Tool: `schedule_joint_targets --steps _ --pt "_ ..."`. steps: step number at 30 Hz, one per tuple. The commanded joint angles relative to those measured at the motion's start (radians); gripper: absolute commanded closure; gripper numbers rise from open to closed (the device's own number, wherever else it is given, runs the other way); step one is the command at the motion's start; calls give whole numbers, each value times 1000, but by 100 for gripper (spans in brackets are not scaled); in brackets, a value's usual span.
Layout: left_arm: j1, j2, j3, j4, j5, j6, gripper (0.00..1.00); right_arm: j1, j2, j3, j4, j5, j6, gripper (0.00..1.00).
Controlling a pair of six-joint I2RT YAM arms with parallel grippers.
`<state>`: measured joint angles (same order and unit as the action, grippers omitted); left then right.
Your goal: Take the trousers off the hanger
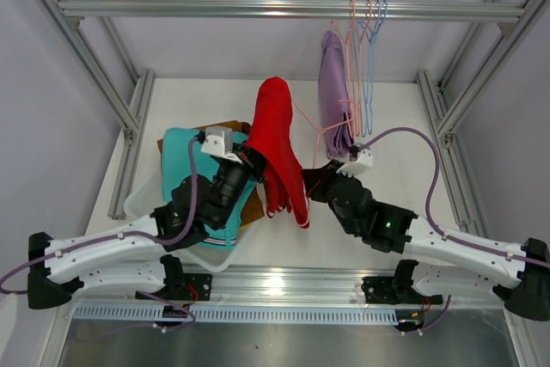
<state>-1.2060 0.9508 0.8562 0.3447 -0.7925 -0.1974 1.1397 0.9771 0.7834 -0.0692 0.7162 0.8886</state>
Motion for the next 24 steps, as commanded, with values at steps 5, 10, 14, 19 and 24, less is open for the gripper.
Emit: schedule_joint_targets --steps 5,10,14,19,24 --pt "2 -107 200 -34 145 49 99 -37 34 -36 57 -6 -8 100" --pt "2 -130 302 -197 252 23 100 -86 28 -55 95 -55 -8 100" --pt "2 -177 363 -262 308 13 99 -115 17 -62 94 -86 -20 100" --pt "2 -242 425 -369 319 33 99 -147 9 -76 94 -129 -27 100" --pt "2 -392 368 -404 245 52 99 -167 6 -90 98 -147 -33 100"
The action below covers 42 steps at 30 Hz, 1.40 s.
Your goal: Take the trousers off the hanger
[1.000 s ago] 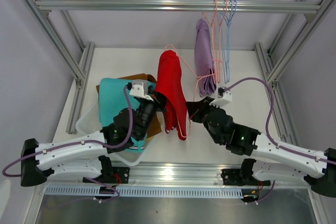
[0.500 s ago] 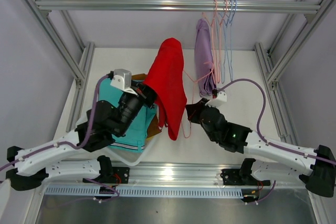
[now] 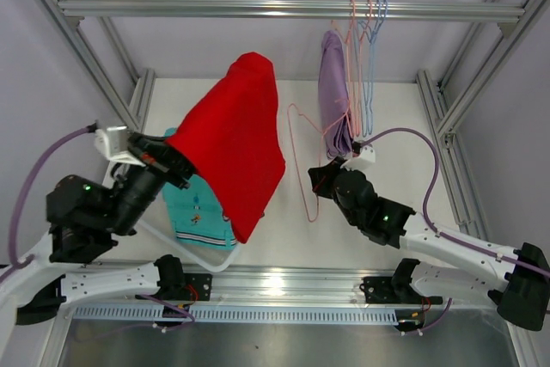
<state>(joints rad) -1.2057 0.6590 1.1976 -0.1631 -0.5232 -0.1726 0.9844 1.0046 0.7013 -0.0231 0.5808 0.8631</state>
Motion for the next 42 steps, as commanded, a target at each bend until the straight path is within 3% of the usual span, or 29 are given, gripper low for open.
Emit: schedule_joint_targets --steps 1,17,29,42 --pt "1 -120 13 102 -43 33 99 -13 -21 -10 54 -16 -10 100" --pt "1 -392 -30 -3 -139 74 99 -67 17 -36 77 -67 -22 100" --pt "1 -282 195 -73 -112 130 99 -72 77 -23 126 -110 -27 100" --pt "1 -246 257 -62 -81 150 99 -79 112 -25 144 -130 -26 100"
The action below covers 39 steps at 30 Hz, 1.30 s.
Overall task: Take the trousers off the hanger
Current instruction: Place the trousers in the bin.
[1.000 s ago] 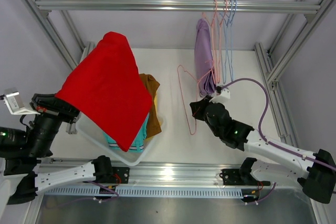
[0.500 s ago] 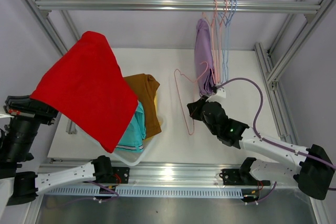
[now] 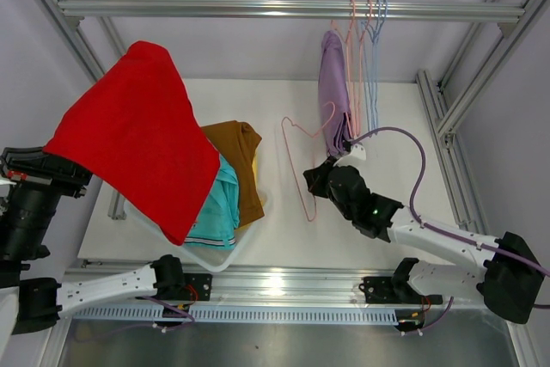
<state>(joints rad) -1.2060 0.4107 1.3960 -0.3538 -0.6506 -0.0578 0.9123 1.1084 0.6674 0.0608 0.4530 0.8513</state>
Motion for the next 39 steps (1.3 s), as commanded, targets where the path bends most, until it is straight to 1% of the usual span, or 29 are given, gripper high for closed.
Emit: schedule_joint_targets --steps 1,8,13,15,21,24,25,27,28,31,32,36,39 --pt "2 -1 64 128 45 36 100 -7 10 8 62 -4 -14 100" --pt "2 -36 104 79 31 49 99 -12 36 11 79 -16 -15 100" --pt "3 -65 116 52 -4 55 99 -16 42 15 80 -20 -17 100" --pt "2 -73 120 33 -17 81 99 -20 41 18 77 -22 -20 100" --pt "3 -131 86 7 -60 79 99 -29 38 21 74 -27 -23 100" --pt "3 -180 41 -25 -90 66 100 -35 38 15 73 -31 -21 100" --pt "2 -199 -9 -34 -101 43 99 -35 36 12 71 -31 -20 100" --pt "2 -272 -47 -50 -141 23 100 -38 28 8 73 -33 -20 100" --pt "2 -300 -116 -53 -153 4 99 -39 27 5 70 -36 -21 100" --pt "3 -386 -187 -68 -202 -19 100 -47 19 -2 65 -40 -26 100" --pt "3 -395 -222 -74 -213 -25 99 -53 18 -3 63 -43 -27 100" --pt "2 -406 -258 -146 -279 -62 99 -61 15 -15 66 -48 -26 100" --pt "2 -441 -298 -152 -294 -79 99 -70 16 -29 77 -51 -20 100"
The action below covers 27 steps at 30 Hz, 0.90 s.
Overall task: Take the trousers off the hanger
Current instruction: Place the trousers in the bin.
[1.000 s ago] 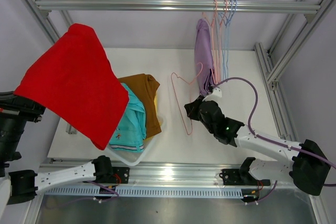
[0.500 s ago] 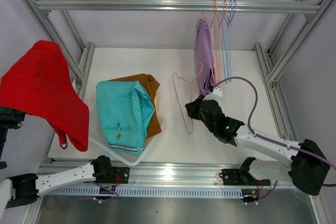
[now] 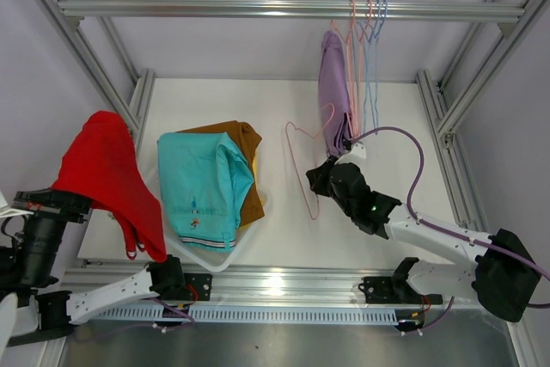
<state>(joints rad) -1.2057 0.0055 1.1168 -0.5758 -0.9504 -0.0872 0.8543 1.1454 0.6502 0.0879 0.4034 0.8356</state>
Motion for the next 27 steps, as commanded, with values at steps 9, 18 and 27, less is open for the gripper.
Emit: schedule_joint_targets --steps 9,18,27 --pt "1 -32 -89 36 -37 -68 99 -32 -44 -43 64 -20 -1 100" --pt "3 2 -253 105 -45 -126 99 -41 -90 -57 64 -21 -26 100" --pt "5 296 -359 318 -62 -161 99 -43 -145 -78 62 -51 -44 100"
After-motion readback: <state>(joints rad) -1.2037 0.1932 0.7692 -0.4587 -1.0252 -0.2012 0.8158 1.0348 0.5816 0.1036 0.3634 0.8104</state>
